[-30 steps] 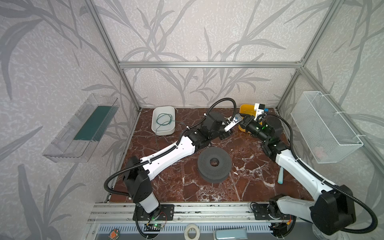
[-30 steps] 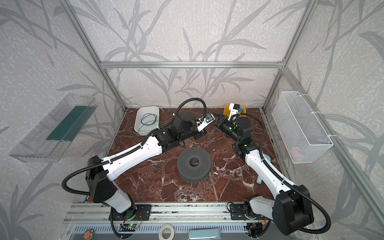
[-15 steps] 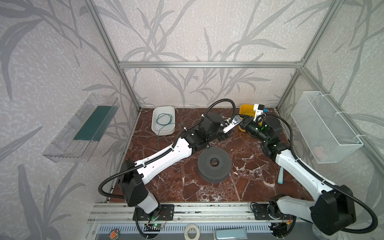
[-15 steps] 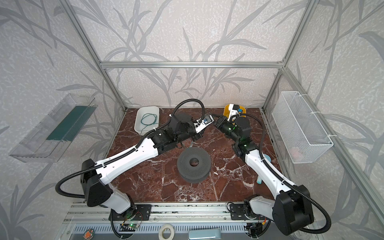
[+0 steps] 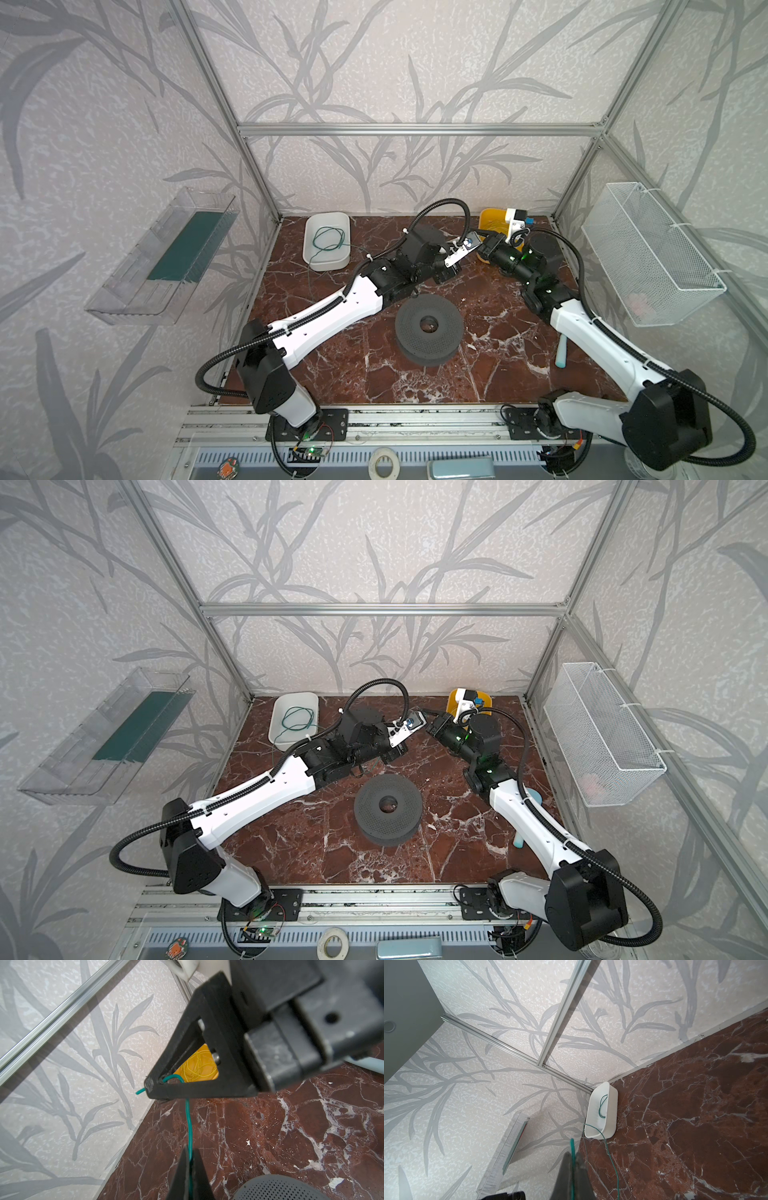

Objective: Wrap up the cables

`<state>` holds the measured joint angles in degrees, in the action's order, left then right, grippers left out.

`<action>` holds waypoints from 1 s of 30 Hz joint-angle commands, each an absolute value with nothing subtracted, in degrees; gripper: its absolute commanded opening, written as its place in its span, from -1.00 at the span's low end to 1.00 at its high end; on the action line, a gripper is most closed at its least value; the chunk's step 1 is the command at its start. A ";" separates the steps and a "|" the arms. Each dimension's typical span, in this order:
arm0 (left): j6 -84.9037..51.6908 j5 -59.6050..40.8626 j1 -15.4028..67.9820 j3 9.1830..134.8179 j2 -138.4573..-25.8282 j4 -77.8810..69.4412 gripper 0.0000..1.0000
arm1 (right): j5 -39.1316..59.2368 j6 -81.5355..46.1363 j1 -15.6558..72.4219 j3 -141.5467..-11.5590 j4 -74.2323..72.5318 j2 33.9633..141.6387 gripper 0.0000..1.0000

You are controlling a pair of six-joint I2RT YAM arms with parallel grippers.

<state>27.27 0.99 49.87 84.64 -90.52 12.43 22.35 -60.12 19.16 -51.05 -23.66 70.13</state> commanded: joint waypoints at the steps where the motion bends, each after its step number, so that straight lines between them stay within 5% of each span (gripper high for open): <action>1: 28.36 2.20 50.00 84.92 -90.93 13.59 -1.00 | 22.82 -59.89 19.45 -52.47 -25.05 68.88 -1.00; 2: 28.81 3.55 50.01 84.32 -90.93 12.81 -1.00 | 23.02 -59.94 19.42 -52.64 -24.80 68.86 -0.99; 5: 33.79 9.02 50.52 80.62 -90.60 7.52 -1.00 | 22.27 -58.63 19.26 -52.54 -23.20 67.65 -0.08; 9: 46.28 16.30 52.08 75.13 -90.87 1.41 -1.00 | 20.44 -49.24 18.56 -56.66 -8.22 63.43 0.19; 15: 64.45 22.91 54.34 65.03 -90.78 -15.31 -1.00 | 15.45 -31.83 18.40 -66.06 14.99 62.40 0.19; 21: 83.50 25.51 55.45 57.20 -92.61 -33.71 -1.00 | 13.96 -17.30 19.81 -77.81 31.92 69.29 -0.07; 30: 98.71 28.72 56.05 55.01 -98.94 -50.21 -1.00 | 2.99 -15.71 28.46 -78.00 34.92 72.73 -0.10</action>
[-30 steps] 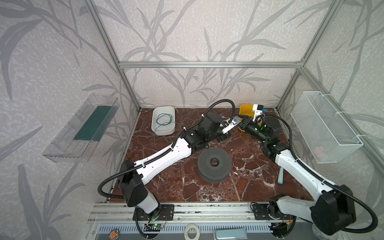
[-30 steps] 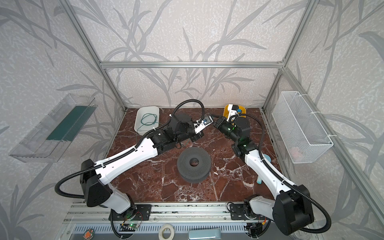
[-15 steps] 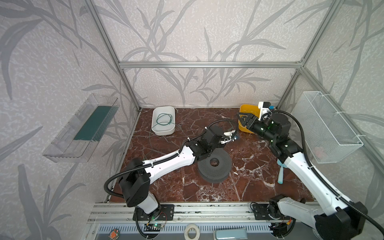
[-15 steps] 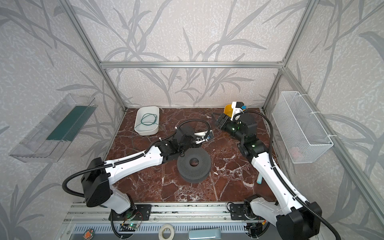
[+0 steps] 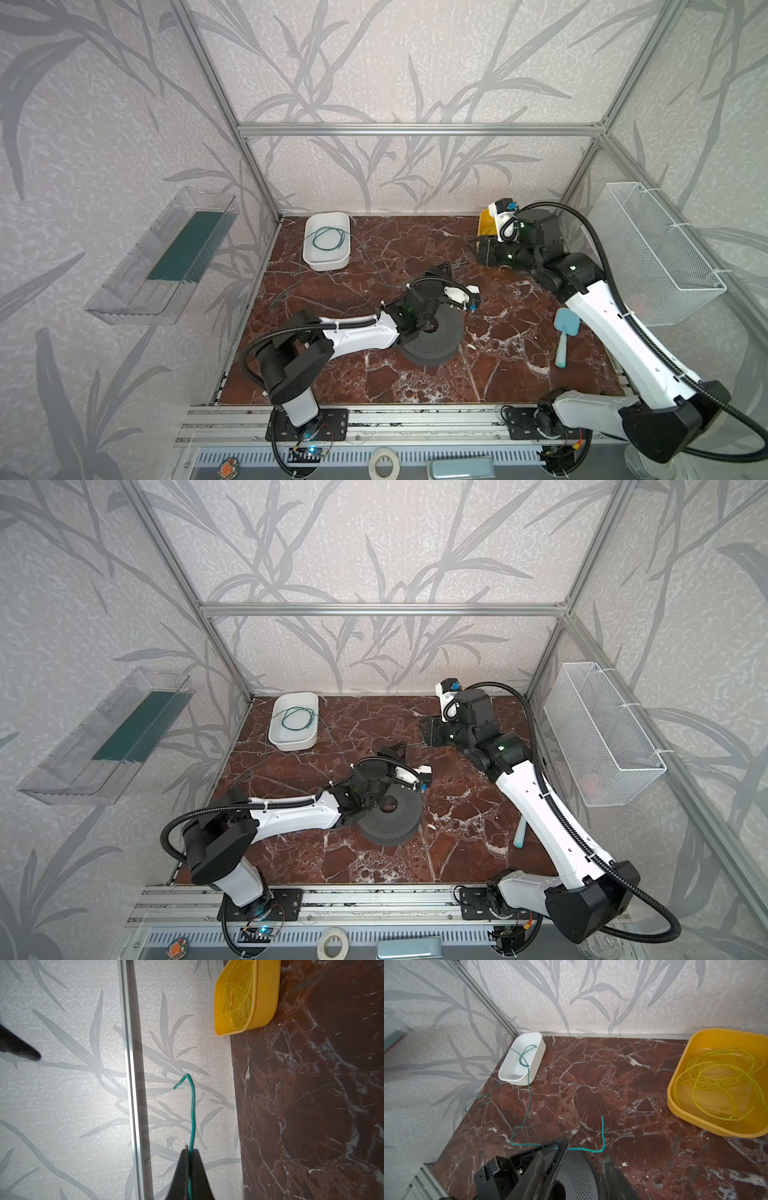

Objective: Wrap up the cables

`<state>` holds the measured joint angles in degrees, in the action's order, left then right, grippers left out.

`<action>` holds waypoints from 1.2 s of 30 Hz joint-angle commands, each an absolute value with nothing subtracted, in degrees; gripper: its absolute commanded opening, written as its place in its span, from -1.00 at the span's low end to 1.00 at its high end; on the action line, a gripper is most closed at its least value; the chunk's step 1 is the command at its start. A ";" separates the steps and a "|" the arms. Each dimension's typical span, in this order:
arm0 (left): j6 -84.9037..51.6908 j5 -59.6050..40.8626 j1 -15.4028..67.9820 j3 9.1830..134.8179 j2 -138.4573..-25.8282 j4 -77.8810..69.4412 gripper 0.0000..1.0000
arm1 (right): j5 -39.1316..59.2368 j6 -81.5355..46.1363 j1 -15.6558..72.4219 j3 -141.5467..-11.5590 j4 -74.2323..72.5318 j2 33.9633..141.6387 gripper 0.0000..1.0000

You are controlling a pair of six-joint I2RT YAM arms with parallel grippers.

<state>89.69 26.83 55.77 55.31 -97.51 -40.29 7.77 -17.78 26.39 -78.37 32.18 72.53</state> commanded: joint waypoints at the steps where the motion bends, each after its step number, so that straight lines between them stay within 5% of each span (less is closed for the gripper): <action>1: 99.17 29.14 56.07 55.10 -99.42 -50.69 -1.00 | 1.58 -15.90 29.27 -77.77 35.20 73.17 -0.10; 14: 101.58 30.47 56.51 54.08 -101.05 -53.72 -1.00 | -6.62 -17.96 30.72 -79.36 30.35 81.73 -0.10; 27: 102.87 31.32 56.49 54.08 -102.01 -54.53 -1.00 | -13.05 -17.50 30.71 -89.82 34.58 93.68 -0.47; 36: 103.40 31.33 56.51 54.10 -101.85 -54.50 -1.00 | -14.38 -16.96 30.67 -90.50 34.59 96.02 -0.48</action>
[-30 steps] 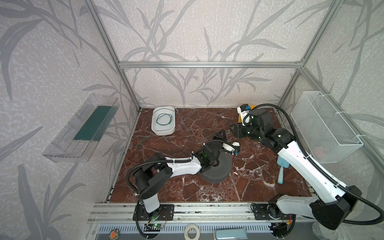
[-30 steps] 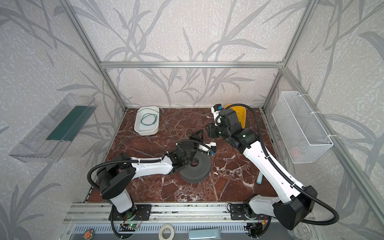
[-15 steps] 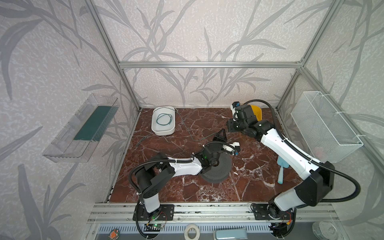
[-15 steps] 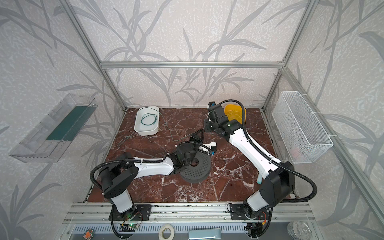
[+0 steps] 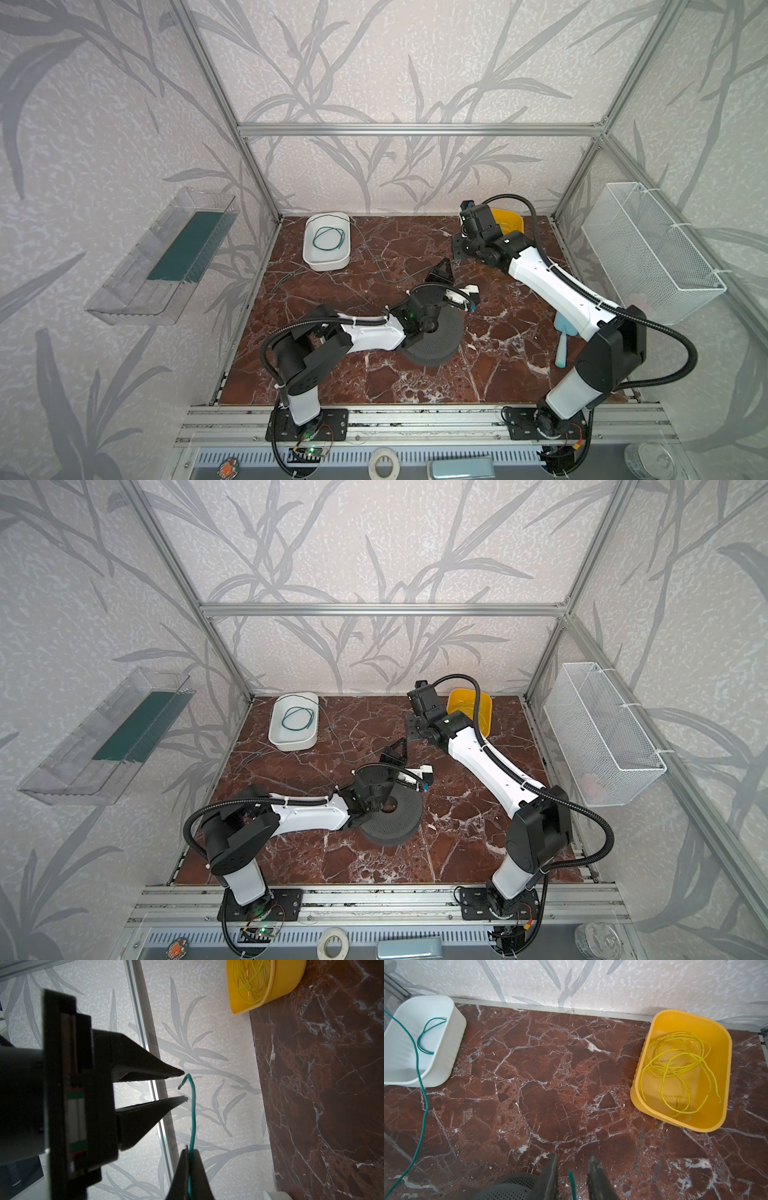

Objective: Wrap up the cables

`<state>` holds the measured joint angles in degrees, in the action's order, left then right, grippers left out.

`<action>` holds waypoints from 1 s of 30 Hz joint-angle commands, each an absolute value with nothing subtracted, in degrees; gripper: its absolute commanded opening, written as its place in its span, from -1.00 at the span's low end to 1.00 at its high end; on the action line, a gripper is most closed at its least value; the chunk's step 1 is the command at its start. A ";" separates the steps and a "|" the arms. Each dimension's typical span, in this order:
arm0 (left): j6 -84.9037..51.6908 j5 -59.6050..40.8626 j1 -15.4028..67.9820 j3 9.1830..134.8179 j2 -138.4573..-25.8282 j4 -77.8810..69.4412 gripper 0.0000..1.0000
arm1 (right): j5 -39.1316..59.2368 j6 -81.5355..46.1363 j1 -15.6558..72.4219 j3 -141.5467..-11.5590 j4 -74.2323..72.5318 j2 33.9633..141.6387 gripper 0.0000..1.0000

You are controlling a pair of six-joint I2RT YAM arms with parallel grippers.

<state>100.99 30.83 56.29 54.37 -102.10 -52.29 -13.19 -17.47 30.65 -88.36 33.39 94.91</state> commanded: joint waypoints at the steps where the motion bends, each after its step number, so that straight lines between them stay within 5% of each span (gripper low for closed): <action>1: 103.51 31.30 56.51 53.99 -101.87 -54.52 -1.00 | -14.12 -17.03 30.56 -90.94 34.73 96.36 -0.49; 9: 103.27 31.68 56.51 53.44 -101.32 -54.36 -1.00 | -14.90 -17.88 29.82 -91.14 33.58 96.42 -1.00; 15: 103.33 33.06 56.51 53.26 -101.93 -55.34 -1.00 | -12.24 -22.80 27.26 -87.17 29.31 92.64 -1.00; 30: 96.90 49.14 55.90 57.45 -107.65 -65.98 -1.00 | -1.55 -56.52 13.85 -50.80 -16.64 68.58 -1.00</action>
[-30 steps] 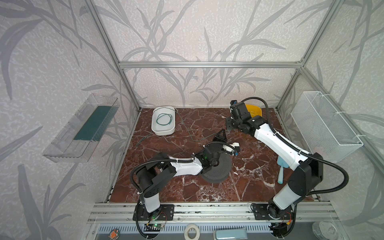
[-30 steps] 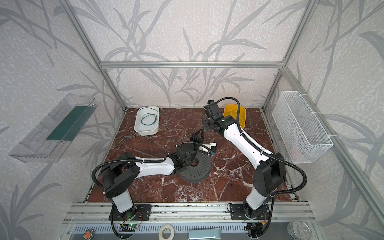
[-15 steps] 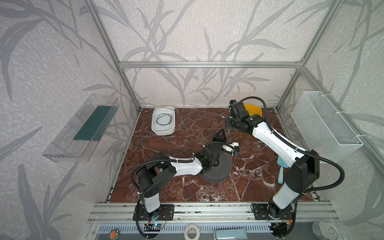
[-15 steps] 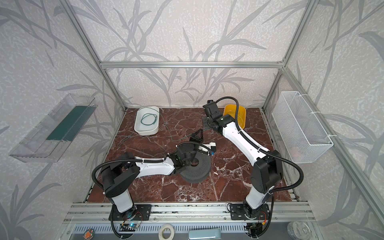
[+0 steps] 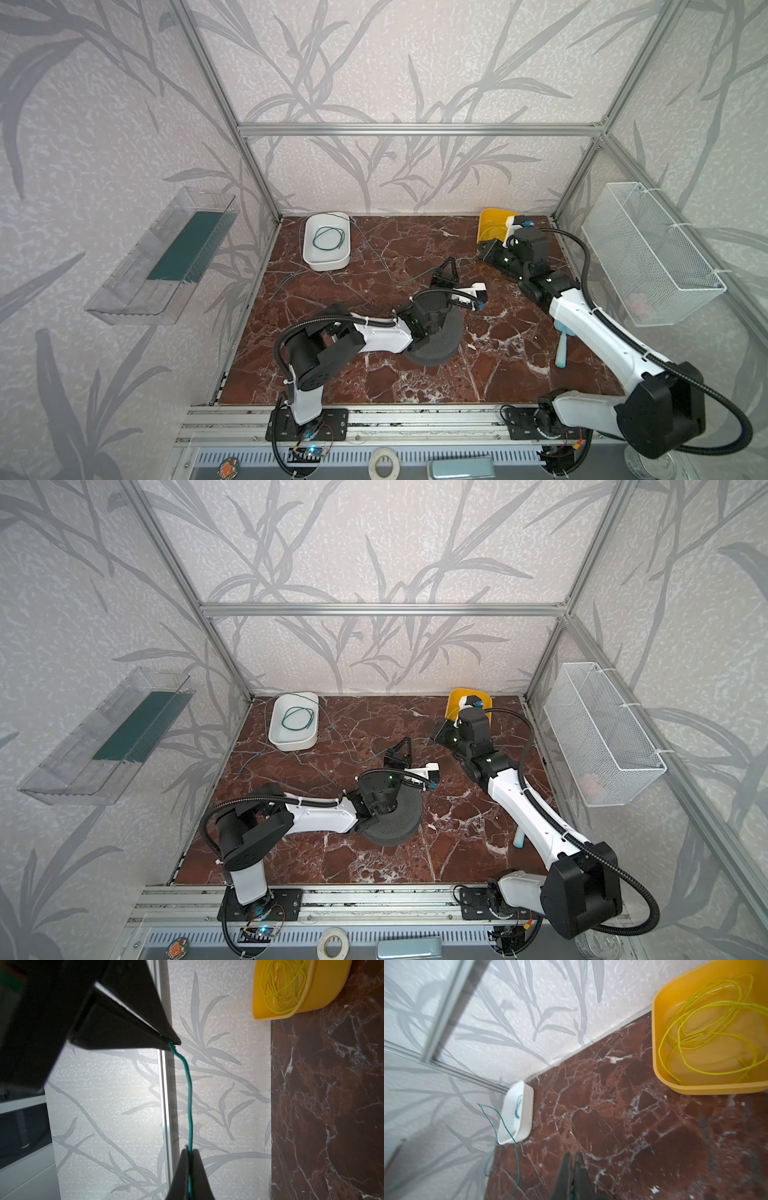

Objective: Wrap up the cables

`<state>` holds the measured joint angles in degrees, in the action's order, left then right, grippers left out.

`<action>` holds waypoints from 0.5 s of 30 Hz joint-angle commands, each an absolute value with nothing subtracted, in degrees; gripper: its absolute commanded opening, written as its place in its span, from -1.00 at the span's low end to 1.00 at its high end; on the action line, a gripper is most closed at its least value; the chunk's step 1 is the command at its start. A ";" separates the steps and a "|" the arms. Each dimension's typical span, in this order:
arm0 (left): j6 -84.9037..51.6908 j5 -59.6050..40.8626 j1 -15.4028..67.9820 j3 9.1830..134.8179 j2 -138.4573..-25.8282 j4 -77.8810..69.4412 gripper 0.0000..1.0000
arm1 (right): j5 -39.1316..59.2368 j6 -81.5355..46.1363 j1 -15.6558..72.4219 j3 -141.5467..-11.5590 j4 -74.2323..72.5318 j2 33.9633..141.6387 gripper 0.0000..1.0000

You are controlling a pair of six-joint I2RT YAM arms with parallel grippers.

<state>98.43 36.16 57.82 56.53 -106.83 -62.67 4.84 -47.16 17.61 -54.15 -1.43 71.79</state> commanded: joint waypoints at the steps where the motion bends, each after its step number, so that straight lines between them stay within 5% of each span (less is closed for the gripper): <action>1: 96.77 49.85 55.82 58.23 -108.19 -67.13 -1.00 | -2.52 -58.80 13.81 -48.55 -19.72 67.56 -1.00; 15: 90.18 52.83 56.20 59.51 -107.30 -69.92 -1.00 | -6.27 -77.53 12.75 -37.77 -37.17 63.93 -1.00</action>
<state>93.86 40.29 58.52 60.62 -110.45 -68.60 3.22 -72.53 16.47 -37.93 -29.52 65.80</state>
